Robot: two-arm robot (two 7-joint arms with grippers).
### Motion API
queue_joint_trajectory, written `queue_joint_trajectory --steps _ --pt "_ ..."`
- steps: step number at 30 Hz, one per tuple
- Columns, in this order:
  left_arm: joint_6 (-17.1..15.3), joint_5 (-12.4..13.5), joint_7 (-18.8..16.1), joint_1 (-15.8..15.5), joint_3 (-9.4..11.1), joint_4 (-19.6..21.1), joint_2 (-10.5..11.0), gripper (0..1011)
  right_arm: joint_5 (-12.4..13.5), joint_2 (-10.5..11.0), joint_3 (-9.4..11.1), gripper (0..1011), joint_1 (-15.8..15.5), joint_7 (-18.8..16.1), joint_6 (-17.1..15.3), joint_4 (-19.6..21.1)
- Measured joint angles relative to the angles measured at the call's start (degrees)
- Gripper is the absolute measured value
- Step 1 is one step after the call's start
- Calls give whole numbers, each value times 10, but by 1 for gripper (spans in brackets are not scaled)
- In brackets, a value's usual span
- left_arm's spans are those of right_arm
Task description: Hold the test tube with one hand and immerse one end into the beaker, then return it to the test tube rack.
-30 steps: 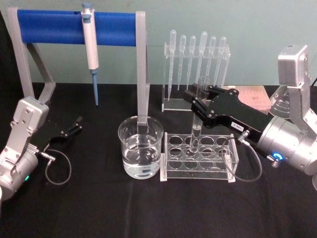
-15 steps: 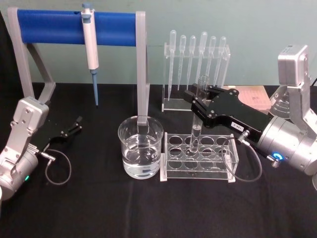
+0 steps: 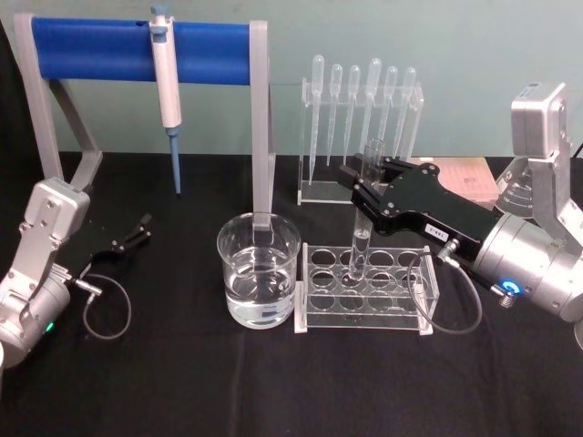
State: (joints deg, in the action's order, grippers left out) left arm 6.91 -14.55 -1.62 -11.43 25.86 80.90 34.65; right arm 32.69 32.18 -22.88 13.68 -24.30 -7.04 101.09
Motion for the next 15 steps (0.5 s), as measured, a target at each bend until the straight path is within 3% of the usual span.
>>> queue_joint_trajectory --steps 15 --pt "0 0 0 0 0 0 0 1000 0 0 0 224 0 0 0 0"
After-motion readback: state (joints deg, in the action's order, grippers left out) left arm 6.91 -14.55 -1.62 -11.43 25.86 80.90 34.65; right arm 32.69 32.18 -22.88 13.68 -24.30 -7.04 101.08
